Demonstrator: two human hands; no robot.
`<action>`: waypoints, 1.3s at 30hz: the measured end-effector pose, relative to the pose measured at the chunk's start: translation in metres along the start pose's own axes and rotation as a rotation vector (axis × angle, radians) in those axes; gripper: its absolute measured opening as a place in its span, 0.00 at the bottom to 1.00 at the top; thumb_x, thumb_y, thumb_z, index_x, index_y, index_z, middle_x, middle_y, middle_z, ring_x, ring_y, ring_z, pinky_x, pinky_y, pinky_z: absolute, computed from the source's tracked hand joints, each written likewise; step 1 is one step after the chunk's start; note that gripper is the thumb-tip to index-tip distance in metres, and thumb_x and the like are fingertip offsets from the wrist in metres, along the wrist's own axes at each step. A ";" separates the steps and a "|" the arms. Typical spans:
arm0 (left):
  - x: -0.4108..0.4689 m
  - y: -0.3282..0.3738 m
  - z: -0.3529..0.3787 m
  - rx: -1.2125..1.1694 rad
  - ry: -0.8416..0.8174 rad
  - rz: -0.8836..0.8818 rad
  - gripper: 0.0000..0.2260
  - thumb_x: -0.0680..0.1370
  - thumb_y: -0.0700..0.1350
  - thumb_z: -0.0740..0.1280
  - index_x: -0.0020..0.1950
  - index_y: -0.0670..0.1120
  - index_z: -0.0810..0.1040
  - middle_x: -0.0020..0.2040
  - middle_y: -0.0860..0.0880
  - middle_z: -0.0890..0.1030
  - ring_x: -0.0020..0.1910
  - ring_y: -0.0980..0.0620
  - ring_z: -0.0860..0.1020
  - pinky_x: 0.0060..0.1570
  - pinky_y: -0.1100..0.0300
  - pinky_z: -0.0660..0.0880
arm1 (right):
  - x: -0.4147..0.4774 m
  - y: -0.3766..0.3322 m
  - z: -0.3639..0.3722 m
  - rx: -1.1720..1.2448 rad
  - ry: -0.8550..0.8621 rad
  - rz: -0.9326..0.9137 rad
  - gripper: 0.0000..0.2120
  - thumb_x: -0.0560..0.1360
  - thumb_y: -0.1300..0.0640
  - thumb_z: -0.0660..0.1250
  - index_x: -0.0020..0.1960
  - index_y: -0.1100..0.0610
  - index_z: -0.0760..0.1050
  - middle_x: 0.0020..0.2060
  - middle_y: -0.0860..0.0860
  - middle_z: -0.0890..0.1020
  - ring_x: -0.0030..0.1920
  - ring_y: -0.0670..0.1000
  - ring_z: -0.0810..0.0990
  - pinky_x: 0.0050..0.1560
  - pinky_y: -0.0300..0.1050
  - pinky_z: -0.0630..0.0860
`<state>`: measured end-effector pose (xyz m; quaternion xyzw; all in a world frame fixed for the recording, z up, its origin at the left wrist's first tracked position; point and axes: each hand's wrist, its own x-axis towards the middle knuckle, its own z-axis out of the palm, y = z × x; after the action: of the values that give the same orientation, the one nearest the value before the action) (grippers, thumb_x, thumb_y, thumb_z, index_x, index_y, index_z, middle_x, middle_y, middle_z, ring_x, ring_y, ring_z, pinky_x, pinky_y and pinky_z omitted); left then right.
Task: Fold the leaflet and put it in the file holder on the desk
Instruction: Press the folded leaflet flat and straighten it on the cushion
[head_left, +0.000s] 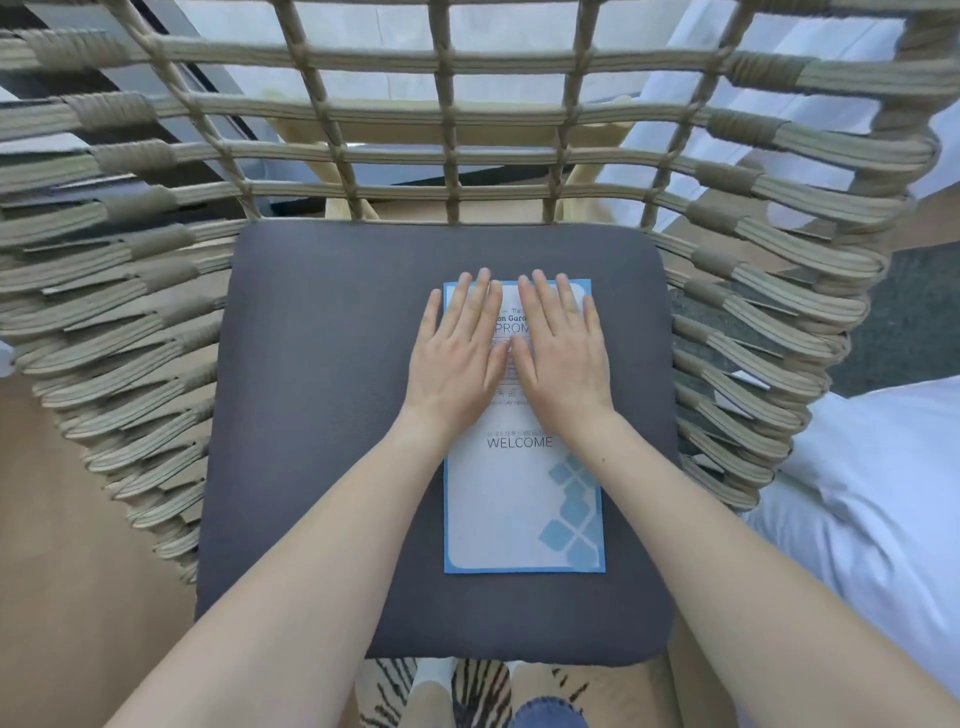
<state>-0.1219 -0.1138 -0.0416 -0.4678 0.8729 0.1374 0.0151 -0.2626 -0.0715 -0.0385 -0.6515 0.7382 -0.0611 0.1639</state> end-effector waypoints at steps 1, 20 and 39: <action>0.001 -0.002 0.006 -0.003 -0.006 0.002 0.26 0.83 0.52 0.46 0.78 0.40 0.58 0.78 0.42 0.60 0.78 0.43 0.58 0.76 0.43 0.53 | 0.002 0.003 0.006 -0.023 -0.012 -0.015 0.28 0.82 0.50 0.51 0.80 0.58 0.57 0.79 0.55 0.61 0.79 0.57 0.55 0.77 0.57 0.49; -0.008 -0.039 0.029 0.016 -0.022 0.048 0.27 0.83 0.51 0.49 0.78 0.39 0.54 0.79 0.41 0.57 0.78 0.46 0.55 0.77 0.50 0.49 | -0.006 0.042 0.022 -0.045 0.004 -0.002 0.31 0.82 0.46 0.52 0.80 0.61 0.54 0.80 0.56 0.58 0.79 0.55 0.55 0.78 0.49 0.46; -0.146 0.047 0.047 -0.067 0.000 0.094 0.24 0.82 0.47 0.51 0.76 0.36 0.61 0.76 0.39 0.62 0.76 0.40 0.61 0.74 0.45 0.56 | -0.162 -0.014 0.038 0.014 -0.064 -0.005 0.28 0.81 0.50 0.52 0.78 0.61 0.60 0.78 0.52 0.57 0.79 0.57 0.56 0.77 0.56 0.51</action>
<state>-0.0834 0.0417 -0.0531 -0.4264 0.8889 0.1671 -0.0071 -0.2211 0.0900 -0.0436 -0.6539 0.7303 -0.0458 0.1921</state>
